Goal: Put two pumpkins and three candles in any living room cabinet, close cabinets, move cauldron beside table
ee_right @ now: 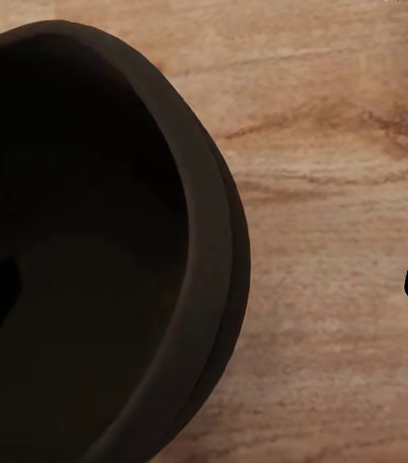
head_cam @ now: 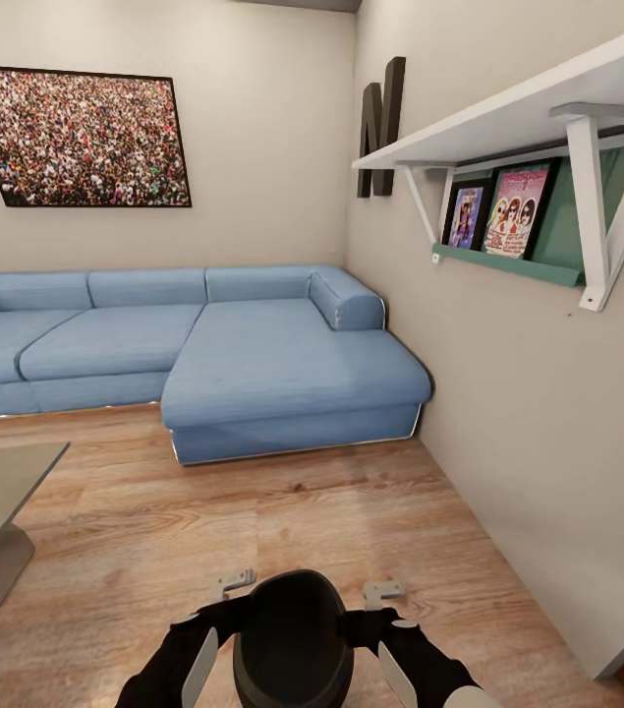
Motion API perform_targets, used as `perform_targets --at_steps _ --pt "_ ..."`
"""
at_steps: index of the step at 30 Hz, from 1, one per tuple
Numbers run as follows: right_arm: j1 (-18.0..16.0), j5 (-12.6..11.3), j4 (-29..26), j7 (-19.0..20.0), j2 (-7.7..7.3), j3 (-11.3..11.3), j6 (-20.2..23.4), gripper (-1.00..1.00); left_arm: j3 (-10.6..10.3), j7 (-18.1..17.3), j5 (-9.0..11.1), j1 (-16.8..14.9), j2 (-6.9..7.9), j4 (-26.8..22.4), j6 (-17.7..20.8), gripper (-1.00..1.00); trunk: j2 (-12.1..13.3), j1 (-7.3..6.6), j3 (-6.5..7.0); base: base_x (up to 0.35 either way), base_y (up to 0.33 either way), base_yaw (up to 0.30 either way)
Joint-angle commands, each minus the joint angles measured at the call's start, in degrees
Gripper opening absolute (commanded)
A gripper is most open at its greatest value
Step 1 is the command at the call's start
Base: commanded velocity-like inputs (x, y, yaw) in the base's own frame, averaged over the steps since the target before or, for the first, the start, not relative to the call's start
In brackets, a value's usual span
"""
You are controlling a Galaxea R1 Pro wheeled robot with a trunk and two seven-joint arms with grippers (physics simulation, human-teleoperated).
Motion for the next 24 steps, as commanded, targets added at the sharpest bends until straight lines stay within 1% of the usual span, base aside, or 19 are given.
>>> perform_targets --at_steps 1,5,13,24 --pt "0.0 -0.2 -0.1 0.0 0.00 0.1 0.3 1.00 0.3 -0.1 0.0 0.0 -0.03 -0.1 0.4 1.00 0.0 -0.01 -0.06 0.000 0.000 0.000" --pt "0.0 -0.2 -0.3 0.1 0.00 0.1 0.1 1.00 0.3 -0.1 0.0 0.0 0.06 0.0 0.4 1.00 0.0 -0.01 -0.06 0.000 0.000 0.023" --pt "0.0 -0.1 -0.4 0.0 0.00 0.0 0.1 1.00 0.3 -0.1 0.0 0.0 0.10 0.1 0.3 1.00 0.0 -0.01 -0.06 0.000 0.000 0.159" --pt "0.0 -0.2 -0.4 -0.1 0.00 -0.1 0.1 1.00 0.3 -0.1 0.0 0.0 0.13 0.1 0.3 1.00 0.0 -0.01 -0.06 0.000 0.000 0.023"
